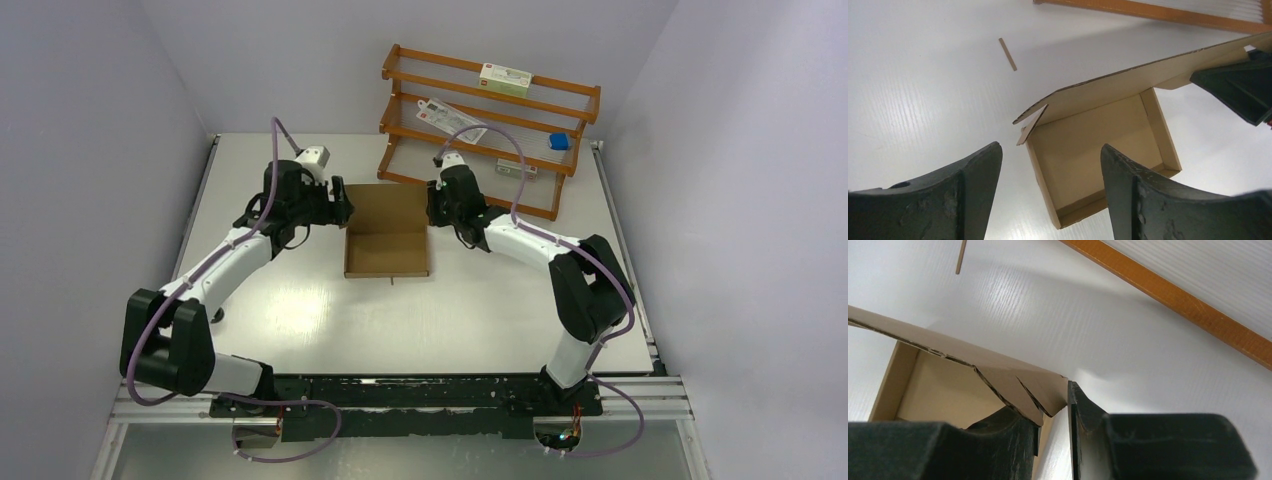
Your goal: Fold the paper box
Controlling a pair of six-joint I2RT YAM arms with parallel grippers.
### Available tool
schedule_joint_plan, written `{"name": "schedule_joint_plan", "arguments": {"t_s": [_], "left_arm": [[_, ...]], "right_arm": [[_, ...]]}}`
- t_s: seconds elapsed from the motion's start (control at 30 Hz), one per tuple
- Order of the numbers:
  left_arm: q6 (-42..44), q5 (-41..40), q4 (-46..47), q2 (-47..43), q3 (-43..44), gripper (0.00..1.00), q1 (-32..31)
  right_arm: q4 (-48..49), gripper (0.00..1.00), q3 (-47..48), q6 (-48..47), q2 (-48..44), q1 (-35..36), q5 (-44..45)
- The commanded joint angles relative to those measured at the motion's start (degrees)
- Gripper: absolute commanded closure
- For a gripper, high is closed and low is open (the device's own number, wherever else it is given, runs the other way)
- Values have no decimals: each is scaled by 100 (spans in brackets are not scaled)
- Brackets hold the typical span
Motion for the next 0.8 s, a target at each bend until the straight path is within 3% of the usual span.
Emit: {"name": "schedule_joint_plan", "arguments": {"t_s": [0.0, 0.33, 0.6, 0.77], "left_arm": [[659, 585, -230, -103, 50, 23, 203], [975, 1424, -248, 793, 452, 29, 345], [508, 1723, 163, 722, 219, 65, 336], [-48, 1545, 641, 603, -15, 77, 239]], "right_arm": [[274, 72, -121, -349, -144, -37, -123], [405, 75, -244, -525, -191, -92, -239], [518, 91, -300, -122, -235, -65, -388], [337, 95, -221, 290, -190, 56, 101]]}}
